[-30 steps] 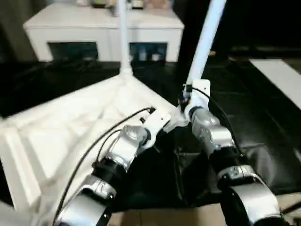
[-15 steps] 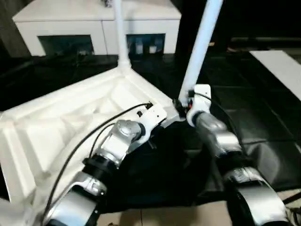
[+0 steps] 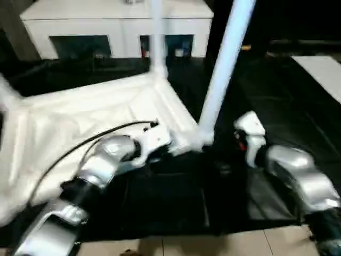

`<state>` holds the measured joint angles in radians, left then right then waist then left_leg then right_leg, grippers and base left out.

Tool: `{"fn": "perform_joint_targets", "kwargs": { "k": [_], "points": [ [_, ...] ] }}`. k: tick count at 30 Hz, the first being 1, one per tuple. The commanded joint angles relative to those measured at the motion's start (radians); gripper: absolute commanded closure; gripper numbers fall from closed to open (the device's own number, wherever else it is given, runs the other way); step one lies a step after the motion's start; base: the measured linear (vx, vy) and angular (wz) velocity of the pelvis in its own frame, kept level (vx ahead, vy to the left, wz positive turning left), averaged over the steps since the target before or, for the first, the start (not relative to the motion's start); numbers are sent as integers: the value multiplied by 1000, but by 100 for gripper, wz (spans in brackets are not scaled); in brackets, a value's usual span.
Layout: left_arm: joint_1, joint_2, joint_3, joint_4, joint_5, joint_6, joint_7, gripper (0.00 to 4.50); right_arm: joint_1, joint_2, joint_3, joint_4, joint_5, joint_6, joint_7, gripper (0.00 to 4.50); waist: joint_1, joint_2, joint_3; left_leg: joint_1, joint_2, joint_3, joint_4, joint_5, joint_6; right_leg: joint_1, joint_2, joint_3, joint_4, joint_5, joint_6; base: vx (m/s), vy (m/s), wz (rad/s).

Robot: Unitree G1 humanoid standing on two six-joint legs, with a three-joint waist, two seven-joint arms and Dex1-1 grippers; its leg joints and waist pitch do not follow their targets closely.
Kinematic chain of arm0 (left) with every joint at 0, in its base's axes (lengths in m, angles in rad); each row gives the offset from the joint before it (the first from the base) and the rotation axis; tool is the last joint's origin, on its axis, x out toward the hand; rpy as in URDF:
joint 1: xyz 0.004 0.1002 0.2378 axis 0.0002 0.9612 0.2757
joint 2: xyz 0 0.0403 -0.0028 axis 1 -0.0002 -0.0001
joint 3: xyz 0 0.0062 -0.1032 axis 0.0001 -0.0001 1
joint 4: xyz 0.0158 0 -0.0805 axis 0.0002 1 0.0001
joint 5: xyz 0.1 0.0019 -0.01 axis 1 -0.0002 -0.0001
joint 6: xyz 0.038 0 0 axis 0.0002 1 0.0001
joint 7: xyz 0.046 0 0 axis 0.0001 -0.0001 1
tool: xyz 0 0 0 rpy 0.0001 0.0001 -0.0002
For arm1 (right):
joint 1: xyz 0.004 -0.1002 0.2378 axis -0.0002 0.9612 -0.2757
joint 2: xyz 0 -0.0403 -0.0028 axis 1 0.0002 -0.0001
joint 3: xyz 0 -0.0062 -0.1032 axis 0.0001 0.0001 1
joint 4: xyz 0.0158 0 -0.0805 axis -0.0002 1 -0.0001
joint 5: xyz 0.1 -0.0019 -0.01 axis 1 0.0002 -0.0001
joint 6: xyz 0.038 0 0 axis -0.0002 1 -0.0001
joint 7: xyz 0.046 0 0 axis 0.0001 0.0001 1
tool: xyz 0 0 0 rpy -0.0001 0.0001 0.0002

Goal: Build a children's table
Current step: Rotate leg to tighten

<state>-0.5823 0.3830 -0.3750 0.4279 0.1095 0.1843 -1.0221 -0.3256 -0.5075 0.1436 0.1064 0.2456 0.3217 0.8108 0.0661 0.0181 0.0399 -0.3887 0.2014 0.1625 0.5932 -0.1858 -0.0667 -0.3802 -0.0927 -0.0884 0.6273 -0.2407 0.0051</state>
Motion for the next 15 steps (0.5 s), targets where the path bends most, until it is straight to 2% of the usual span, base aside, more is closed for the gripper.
{"fn": "perform_joint_targets", "kwargs": {
  "k": [1, 4, 7, 12, 15],
  "points": [
    [-1, -2, -31, -59, -25, -36, -71, 450, 11, -24, 11, -43, 13, -4, 51, 2, -1, 1, -59, 24, 38, -1, -63, -94, 93, 50, -52, 53, -61, 146, -280, 0, 0, 0],
    [9, 12, -24, -80, -56, -35, -115, 450, 27, -48, 16, -69, 24, 16, 93, 2, 1, 2, -61, 23, 37, 4, -61, -79, 85, 50, -50, 54, -55, 166, -284, 0, 0, 0],
    [17, 33, -25, -96, -75, -29, -154, 450, 30, -60, 27, -78, 35, 30, 116, 2, 3, -2, -61, 23, 35, 7, -59, -70, 87, 49, -51, 57, -54, 174, -282, 0, 0, 0],
    [18, 36, -20, -78, -65, -53, -150, 450, -2, -47, 60, 2, -25, -7, 107, 2, 4, -2, -62, 22, 33, 8, -58, -70, 76, 49, -51, 56, -53, 149, -281, 0, 0, 0],
    [17, 35, -18, -75, -63, -56, -150, 450, -24, -27, 60, 37, -43, -15, 98, 28, 5, -6, -65, 22, 31, 9, -53, -38, 86, 50, -49, 57, -48, 193, -286, 0, 0, 0]
  ]
}}
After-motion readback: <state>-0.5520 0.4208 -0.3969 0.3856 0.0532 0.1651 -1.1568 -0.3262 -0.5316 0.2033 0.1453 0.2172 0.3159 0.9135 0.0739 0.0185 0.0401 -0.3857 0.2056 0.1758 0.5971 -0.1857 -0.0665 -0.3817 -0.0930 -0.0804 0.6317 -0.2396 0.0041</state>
